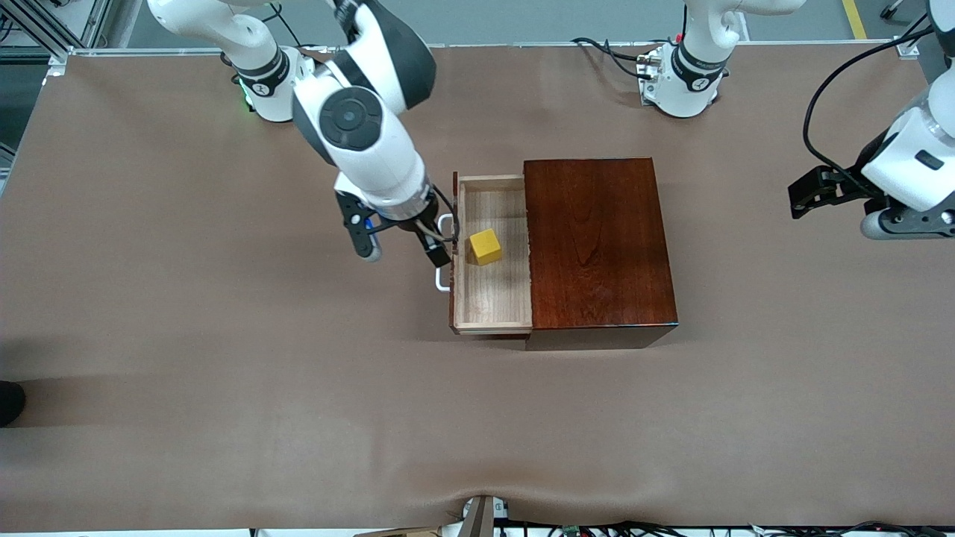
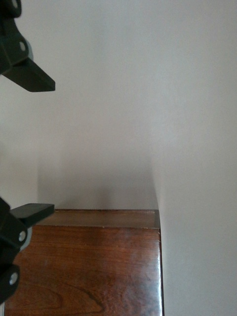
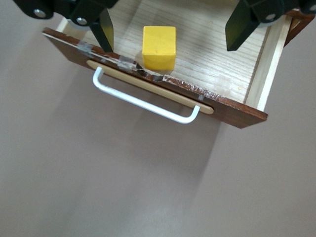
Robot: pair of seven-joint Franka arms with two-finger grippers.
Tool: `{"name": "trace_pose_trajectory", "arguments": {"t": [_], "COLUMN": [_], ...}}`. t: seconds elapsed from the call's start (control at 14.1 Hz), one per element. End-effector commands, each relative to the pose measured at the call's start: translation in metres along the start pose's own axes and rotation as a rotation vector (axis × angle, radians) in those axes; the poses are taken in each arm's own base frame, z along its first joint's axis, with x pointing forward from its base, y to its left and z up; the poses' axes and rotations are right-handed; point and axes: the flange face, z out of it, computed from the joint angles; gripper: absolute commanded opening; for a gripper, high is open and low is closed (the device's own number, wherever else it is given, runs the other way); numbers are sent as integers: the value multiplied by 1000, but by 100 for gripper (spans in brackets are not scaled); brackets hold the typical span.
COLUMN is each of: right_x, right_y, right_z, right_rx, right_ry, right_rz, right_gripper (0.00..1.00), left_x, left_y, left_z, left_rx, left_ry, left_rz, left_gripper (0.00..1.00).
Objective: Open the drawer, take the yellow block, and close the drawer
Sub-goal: 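Lower the right gripper into the drawer and grasp the yellow cube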
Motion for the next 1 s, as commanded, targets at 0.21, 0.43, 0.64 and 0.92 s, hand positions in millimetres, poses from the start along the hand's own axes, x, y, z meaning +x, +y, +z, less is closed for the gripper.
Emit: {"name": "trace_pose_trajectory", "arguments": {"t": [0.21,0.43,0.64,0.92], "right_x": [-56,-64,-63,-67], "right_y": [-2,0,-4,-6], "right_z": [53,76,90,111], "right_rx": [33,18,21,28], "right_ry": [-14,1,6,14], "right_rz": [84,76,72,61], "right_gripper": [100,100,100,100], "left_x": [-11,-11,-12,-14], "left_y": [-6,-6,-5,-6], "left_z": [-7,-7,-8,-11], "left_rx": [-16,-16,-16,-17], "left_ry": [2,2,4,10], "left_rz": [5,5,7,8], "left_gripper": [100,100,100,100]}}
